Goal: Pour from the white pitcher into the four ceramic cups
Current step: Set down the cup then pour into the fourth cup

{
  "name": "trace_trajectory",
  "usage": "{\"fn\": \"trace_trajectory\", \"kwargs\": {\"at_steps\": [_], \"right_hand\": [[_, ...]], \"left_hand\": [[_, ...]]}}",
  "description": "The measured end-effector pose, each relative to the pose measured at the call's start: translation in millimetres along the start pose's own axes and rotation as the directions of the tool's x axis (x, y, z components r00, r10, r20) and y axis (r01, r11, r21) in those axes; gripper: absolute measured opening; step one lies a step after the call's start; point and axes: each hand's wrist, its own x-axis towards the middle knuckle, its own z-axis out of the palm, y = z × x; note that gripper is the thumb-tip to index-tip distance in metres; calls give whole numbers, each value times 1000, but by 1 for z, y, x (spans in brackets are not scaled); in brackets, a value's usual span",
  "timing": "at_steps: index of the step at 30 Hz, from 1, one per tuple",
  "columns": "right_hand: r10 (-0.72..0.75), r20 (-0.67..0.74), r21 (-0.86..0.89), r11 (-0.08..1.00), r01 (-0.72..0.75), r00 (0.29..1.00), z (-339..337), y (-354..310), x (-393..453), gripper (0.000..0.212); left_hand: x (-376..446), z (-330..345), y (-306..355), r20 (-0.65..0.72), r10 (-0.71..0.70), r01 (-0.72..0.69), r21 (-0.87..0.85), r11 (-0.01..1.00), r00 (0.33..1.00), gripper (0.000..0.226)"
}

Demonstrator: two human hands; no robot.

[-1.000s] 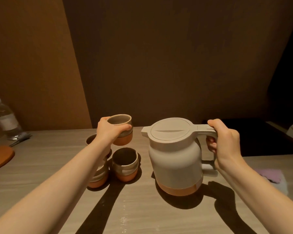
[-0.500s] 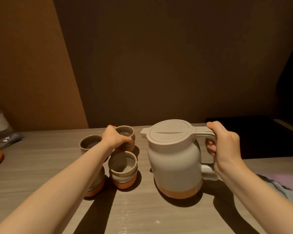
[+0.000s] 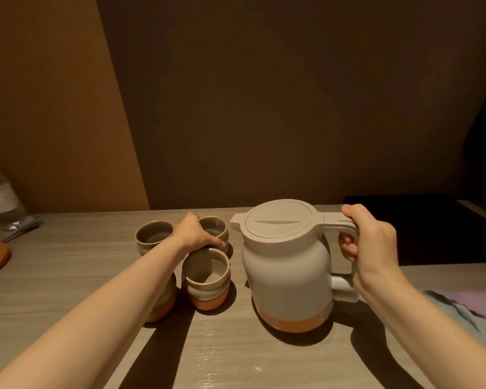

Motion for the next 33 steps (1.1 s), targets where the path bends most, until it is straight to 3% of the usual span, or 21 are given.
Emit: {"fn": "trace_trajectory", "kwargs": {"at_steps": [4, 11, 14, 16, 18, 21, 33], "right_hand": [[5, 6, 2, 1000, -5, 1000, -1, -3, -4, 37], [-1, 26, 18, 1000, 0, 1000, 0, -10, -18, 43], [-1, 42, 11, 1000, 0, 999, 1, -12, -24, 42], [-4, 52, 9, 1000, 3, 999, 2, -13, -28, 42], [-8, 63, 11, 1000, 8, 998, 1, -13, -31, 44], [-13, 75, 24, 1000, 11, 997, 2, -12, -33, 47], [3, 110, 0, 1000, -3, 994, 7, -10, -33, 47]], "left_hand": [[-6, -9, 5, -8, 67, -67, 17, 998, 998, 103], [-18, -36, -10, -188, 190, -193, 4, 981, 964, 76], [-15, -45, -28, -236, 144, -129, 78, 989, 961, 73], [-12, -50, -41, -249, 78, -42, 148, 988, 965, 84], [-10, -54, -50, -236, -21, 57, 147, 988, 971, 99], [-8, -58, -62, -183, -135, 157, 111, 981, 974, 98], [-3, -57, -79, -184, -158, 152, -46, 987, 970, 83]]}}
